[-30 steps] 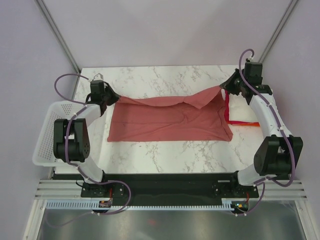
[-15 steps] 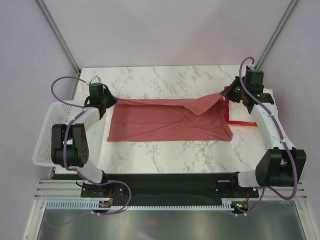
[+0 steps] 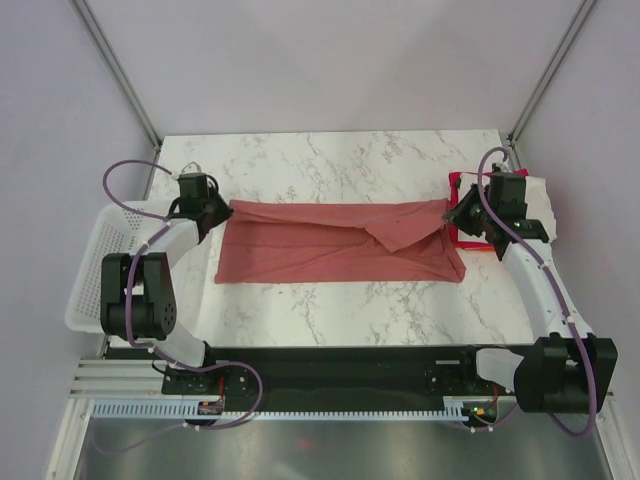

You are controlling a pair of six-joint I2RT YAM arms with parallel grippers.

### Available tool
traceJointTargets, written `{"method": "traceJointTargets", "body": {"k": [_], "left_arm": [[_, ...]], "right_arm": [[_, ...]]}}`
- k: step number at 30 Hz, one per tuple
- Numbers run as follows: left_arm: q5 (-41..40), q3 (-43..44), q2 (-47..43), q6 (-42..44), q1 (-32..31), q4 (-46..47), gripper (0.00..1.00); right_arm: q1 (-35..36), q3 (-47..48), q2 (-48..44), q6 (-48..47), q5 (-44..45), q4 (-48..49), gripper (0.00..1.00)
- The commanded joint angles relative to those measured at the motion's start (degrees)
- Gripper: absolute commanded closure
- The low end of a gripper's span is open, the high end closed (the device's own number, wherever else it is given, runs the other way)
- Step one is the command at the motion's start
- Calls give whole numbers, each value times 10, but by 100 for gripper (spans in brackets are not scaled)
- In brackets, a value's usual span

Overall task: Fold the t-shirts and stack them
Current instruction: Fold the tshirt

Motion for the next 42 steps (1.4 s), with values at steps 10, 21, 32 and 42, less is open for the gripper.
{"method": "traceJointTargets", "body": {"k": [10, 21, 32, 42], "left_arm": [[-28, -16, -112, 26, -42, -41, 30], [-4, 39, -137, -18, -196, -71, 34], [138, -19, -105, -56, -204, 25, 38], [185, -61, -149, -80, -204, 42, 37]], "right_arm": [[2, -75, -70, -18, 92, 29, 47], [134, -67, 30, -82, 75, 51, 61], [291, -18, 133, -118, 100, 77, 72], [337, 52, 245, -148, 214, 32, 67]]}}
